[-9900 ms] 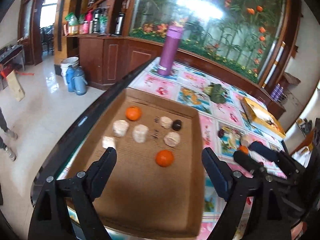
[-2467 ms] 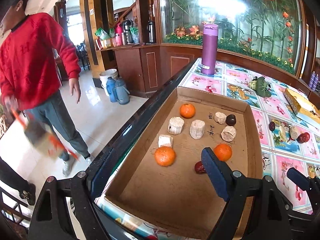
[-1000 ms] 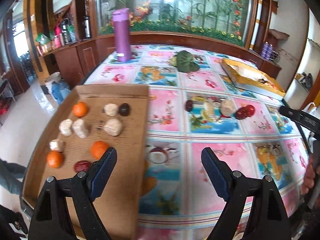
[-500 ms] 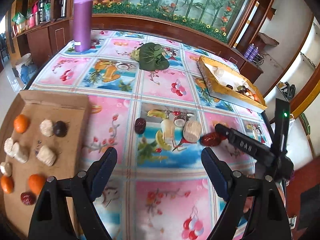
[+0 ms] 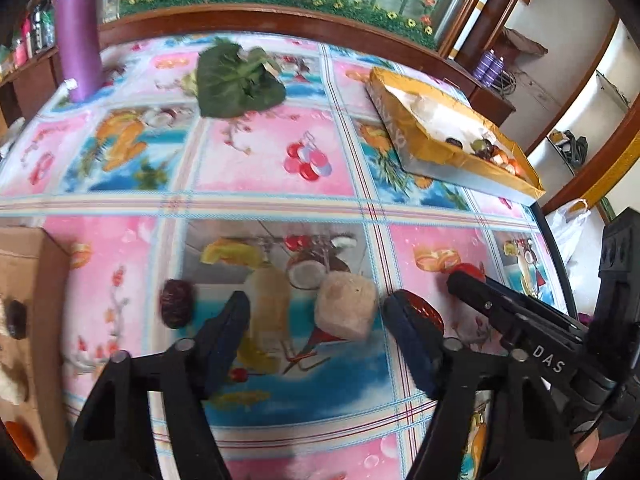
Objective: Organize fruits
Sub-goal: 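Grasp the beige cube with the left tool while the right grasps the red tomato, then carry the beige cube and red tomato into the cardboard tray and open both tools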
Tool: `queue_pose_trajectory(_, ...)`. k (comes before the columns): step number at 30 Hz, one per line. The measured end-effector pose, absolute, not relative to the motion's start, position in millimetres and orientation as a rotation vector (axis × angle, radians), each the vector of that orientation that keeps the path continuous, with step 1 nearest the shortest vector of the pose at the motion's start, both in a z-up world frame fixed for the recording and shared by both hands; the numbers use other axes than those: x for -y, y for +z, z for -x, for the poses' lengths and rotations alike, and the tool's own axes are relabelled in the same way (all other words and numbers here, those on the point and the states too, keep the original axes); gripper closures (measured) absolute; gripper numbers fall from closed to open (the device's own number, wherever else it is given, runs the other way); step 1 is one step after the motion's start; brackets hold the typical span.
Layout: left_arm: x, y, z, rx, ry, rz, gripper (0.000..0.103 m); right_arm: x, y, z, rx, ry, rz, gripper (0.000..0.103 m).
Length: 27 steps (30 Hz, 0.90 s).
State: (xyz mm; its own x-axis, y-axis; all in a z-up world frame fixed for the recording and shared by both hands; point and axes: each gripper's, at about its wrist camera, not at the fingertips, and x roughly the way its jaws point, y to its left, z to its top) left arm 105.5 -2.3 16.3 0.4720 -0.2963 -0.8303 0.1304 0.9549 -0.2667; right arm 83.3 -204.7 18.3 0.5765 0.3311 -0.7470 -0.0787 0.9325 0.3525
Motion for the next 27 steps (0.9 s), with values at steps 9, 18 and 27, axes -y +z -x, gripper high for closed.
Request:
queue_pose_trajectory(9, 5, 18, -85, -1.015, -0.306, 0.198, 0.072, 206, 20, -83, -0.913, 0.213, -0.279, 0.070)
queue_pose_trajectory(18, -40, 59, -14, -0.914, -0.280, 0.254, 0.072, 213, 22, -81, -0.885, 0.188, -0.298, 0.071)
queue_pose_trajectory(27, -145, 76, 55, -0.824, -0.079, 0.307, 0.072, 202, 26, -71, -0.843, 0.153, -0.260, 0.070)
